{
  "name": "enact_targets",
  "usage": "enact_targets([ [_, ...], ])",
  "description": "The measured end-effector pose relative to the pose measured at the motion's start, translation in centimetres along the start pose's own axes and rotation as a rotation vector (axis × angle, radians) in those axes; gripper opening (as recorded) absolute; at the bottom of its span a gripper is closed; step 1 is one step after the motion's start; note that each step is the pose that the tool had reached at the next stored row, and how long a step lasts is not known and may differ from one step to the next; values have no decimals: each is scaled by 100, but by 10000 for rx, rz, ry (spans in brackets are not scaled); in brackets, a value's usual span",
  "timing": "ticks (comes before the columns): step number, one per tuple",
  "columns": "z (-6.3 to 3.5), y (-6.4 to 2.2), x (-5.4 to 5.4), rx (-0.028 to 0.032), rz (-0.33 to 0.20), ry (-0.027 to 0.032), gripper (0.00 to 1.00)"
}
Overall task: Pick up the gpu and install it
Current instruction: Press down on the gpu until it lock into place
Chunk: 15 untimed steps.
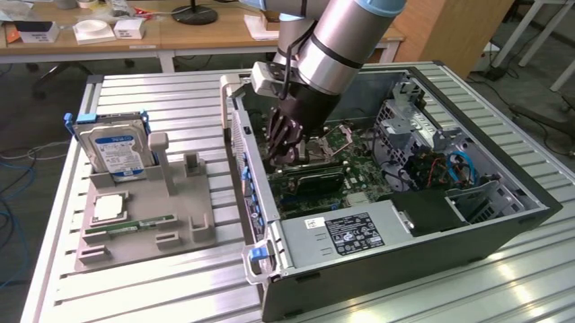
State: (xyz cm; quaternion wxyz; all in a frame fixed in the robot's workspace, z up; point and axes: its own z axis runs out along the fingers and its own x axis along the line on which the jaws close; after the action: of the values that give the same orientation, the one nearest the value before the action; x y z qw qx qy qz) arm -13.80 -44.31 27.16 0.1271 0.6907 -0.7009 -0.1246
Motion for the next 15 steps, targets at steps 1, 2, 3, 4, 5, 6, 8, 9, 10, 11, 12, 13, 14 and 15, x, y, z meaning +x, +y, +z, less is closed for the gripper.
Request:
enact_targets([
  [1,0,0,0,0,-4,1,10],
  [2,0,0,0,0,-7,2,10],
  [3,0,0,1,0,-10,4,10],
  [4,0,0,1,0,-13,5,10],
  [5,1,0,2,-1,-14,7,10],
  [6,1,0,2,-1,-16,9,10],
  [8,-2,-13,1,-5,-18,10,10],
  [9,-6,-24,1,-7,-17,9,10],
  [10,-11,-35,0,-9,-18,9,10],
  [11,-15,-47,-1,-10,-18,8,10],
  [12,-19,-59,-2,-11,-18,7,10],
  [13,-25,-73,-3,-16,-17,7,10],
  [14,-29,-85,-4,-32,-17,7,10],
  [15,-32,-96,-4,-64,-17,6,10],
])
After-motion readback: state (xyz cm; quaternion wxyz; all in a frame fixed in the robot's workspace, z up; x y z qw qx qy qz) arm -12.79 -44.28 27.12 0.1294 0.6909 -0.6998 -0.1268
